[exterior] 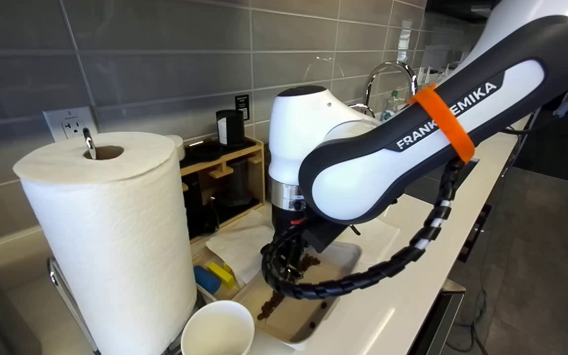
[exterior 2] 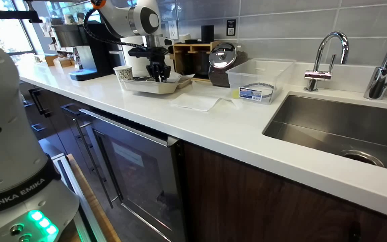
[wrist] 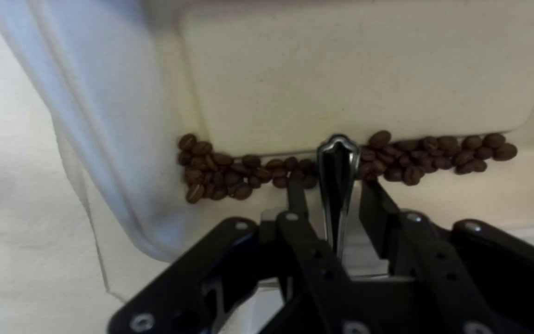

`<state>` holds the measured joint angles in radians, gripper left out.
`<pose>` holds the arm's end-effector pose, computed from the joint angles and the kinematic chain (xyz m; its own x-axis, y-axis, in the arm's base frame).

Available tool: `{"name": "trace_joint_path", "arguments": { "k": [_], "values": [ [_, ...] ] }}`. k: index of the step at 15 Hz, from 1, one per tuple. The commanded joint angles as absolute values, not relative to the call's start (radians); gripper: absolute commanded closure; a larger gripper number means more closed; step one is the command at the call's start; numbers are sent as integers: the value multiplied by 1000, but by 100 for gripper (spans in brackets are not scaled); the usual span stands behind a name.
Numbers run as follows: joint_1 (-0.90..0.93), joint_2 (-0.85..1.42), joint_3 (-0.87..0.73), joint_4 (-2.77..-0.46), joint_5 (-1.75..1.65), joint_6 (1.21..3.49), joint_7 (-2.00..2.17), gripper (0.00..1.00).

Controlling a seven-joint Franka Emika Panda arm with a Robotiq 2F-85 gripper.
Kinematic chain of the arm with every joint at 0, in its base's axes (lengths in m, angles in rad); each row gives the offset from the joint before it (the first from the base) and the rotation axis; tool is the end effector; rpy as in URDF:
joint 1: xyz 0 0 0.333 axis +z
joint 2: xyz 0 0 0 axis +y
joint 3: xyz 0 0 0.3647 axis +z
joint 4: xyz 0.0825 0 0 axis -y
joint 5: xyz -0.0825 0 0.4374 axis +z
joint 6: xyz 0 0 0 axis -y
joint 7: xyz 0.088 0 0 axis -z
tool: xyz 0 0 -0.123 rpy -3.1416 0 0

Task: Put the spoon on the paper towel

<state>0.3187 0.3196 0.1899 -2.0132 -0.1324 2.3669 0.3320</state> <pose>0.5788 0.3147 0.2947 0.9653 0.2561 0.0503 0.2553 -0.9666 0.0218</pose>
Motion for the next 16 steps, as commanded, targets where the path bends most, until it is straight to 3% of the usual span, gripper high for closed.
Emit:
{"name": "trace_joint_path", "arguments": {
  "k": [1,2,16],
  "values": [
    [341,340,174,-1996,-167,2381,351,87],
    [342,340,174,-1996,-169,2380,350,96],
    [337,316,192,-1933,-136,2183,325,95]
  ]
}}
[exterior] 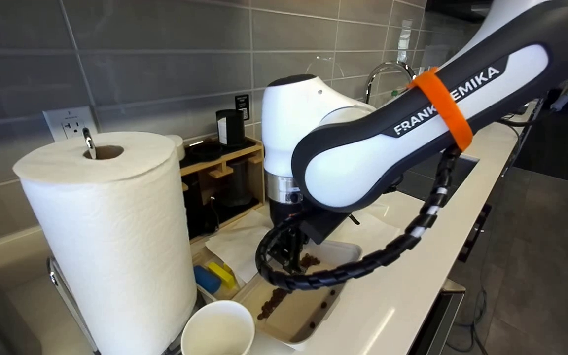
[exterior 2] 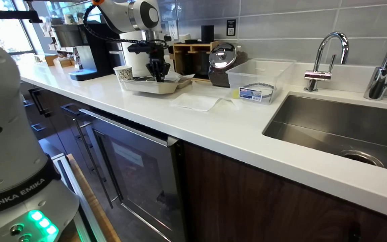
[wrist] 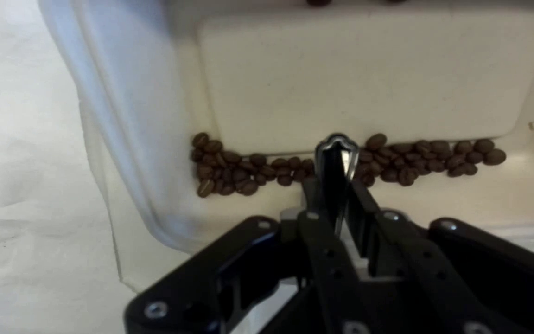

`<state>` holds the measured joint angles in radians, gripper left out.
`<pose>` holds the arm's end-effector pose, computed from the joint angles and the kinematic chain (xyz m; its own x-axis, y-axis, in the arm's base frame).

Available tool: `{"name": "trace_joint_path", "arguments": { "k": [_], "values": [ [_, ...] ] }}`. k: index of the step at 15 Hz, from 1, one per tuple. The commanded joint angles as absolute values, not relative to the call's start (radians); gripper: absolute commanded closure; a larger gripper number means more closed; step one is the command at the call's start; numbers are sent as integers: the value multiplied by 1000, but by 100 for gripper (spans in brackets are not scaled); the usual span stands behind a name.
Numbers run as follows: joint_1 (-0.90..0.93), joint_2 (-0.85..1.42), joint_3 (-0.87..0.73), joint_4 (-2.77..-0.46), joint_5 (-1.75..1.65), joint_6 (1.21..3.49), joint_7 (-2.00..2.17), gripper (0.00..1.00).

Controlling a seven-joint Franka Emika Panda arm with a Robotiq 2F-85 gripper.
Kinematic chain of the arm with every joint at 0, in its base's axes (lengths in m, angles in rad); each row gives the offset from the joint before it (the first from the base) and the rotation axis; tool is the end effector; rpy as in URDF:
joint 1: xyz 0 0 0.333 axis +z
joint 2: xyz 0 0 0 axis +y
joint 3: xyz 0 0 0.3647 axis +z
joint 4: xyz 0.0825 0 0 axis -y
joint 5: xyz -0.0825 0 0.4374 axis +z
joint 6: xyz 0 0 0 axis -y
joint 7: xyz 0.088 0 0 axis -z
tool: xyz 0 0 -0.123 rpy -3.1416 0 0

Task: Put the spoon on the paper towel

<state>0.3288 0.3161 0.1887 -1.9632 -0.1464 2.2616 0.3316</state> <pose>0.5820 0.3193 0.3110 0.9634 0.2679 0.0059 0.2672 -0.9621 0.0545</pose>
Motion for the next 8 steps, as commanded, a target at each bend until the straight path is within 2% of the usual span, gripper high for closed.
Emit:
{"name": "trace_joint_path", "arguments": {
  "k": [1,8],
  "values": [
    [337,314,194,-1926,-136,2158,322,95],
    [321,303,223,-1874,-89,2021,227,95]
  ]
}}
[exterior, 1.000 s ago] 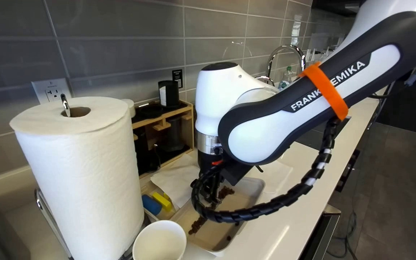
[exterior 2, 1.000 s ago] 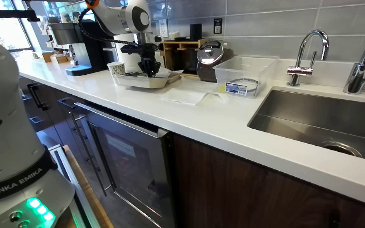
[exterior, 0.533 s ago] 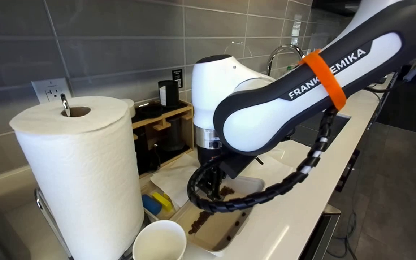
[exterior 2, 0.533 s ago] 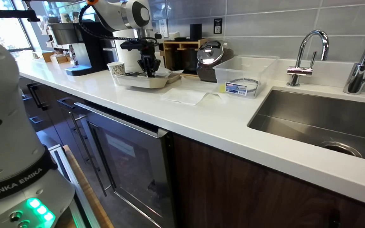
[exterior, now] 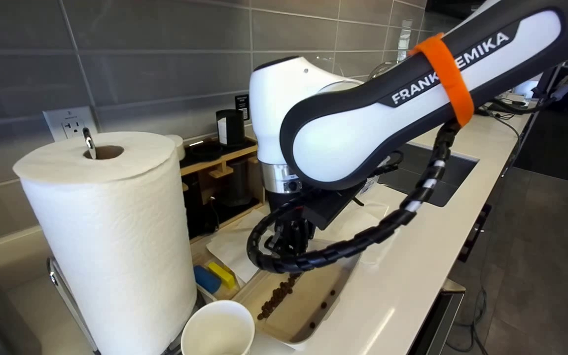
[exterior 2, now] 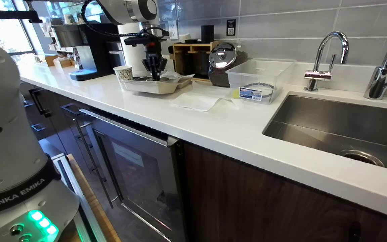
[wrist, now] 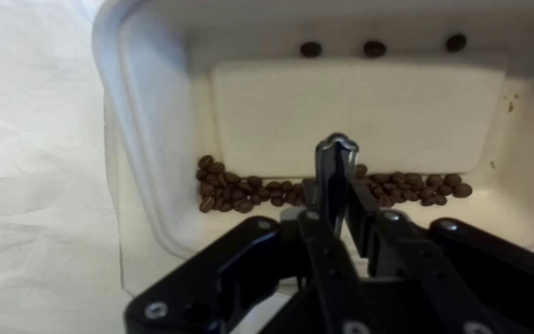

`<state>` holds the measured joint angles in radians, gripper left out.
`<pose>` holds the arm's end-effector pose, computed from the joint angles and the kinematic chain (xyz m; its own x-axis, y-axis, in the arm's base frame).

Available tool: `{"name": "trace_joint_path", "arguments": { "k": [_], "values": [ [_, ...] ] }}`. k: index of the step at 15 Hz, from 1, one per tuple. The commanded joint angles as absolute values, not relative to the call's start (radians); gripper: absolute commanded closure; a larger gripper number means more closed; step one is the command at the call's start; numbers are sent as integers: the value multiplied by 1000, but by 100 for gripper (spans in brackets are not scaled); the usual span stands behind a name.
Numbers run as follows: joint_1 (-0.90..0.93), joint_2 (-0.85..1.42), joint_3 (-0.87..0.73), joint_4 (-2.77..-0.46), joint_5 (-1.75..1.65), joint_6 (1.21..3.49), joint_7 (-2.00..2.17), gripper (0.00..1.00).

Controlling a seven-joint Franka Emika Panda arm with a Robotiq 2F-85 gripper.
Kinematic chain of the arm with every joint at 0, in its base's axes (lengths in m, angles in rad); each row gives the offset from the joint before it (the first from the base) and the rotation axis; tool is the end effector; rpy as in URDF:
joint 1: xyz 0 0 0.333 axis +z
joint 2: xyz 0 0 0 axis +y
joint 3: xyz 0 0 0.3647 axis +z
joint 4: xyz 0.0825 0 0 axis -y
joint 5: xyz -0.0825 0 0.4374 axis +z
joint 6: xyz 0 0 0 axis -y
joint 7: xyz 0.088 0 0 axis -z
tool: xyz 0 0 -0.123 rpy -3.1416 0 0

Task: Put the spoon on the paper towel

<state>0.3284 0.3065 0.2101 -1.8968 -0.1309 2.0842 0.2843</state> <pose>0.5770 0.3274 0.3353 0.9464 0.3088 -0.0951 0.3160 -0.9460 0.0728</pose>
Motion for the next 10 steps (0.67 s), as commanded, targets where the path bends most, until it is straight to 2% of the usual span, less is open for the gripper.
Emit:
{"name": "trace_joint_path", "arguments": {
  "k": [1,10],
  "values": [
    [320,304,226,-1869,-82,2008,212,95],
    [300,276,244,-1869,25,1858,76,95]
  ]
}}
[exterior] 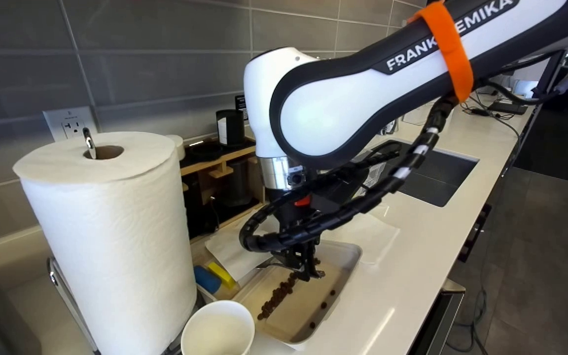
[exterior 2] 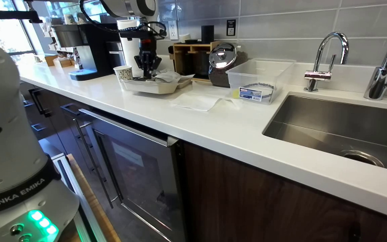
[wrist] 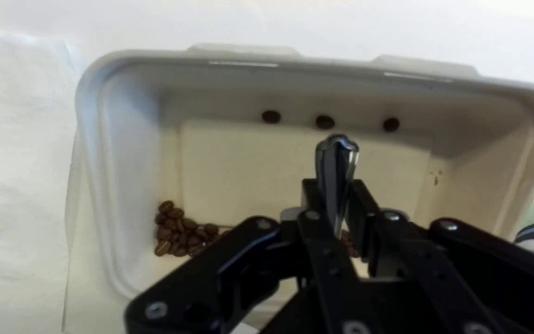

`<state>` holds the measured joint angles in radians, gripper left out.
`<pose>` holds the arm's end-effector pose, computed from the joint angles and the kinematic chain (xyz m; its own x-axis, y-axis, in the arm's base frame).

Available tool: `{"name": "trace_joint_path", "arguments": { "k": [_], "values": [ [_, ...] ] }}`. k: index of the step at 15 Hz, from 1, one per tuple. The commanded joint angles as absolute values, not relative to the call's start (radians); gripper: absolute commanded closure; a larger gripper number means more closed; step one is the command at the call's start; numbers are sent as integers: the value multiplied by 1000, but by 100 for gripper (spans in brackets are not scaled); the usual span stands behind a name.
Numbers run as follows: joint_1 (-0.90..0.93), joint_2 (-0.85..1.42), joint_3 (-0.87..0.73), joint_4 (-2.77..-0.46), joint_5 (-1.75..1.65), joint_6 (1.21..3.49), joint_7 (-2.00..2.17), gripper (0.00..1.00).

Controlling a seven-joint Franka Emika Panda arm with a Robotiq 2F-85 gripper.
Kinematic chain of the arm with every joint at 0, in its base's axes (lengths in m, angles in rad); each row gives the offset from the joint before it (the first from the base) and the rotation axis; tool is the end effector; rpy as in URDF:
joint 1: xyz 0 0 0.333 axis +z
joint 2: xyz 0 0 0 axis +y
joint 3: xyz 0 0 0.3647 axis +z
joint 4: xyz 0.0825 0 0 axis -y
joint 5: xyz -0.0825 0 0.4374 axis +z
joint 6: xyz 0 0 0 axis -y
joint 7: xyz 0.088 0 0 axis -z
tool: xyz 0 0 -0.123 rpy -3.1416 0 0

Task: Put the spoon on the paper towel

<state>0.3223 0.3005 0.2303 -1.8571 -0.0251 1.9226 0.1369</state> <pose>0.5613 0.3348 0.3481 0.8862 0.4028 -0.2288 0.4104 -0.9118 -0.0155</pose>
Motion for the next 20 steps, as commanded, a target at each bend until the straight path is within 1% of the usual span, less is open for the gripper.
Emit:
{"name": "trace_joint_path", "arguments": {
  "k": [1,5,10,16,20],
  "values": [
    [297,273,245,-1870,38,1836,59,95],
    [291,261,248,-1868,71,1776,9,95],
    [285,205,247,-1910,109,1809,5,95],
    [258,95,214,-2055,129,1844,175,95],
    [239,17,191,-2147,72,1899,293,95]
  ]
}}
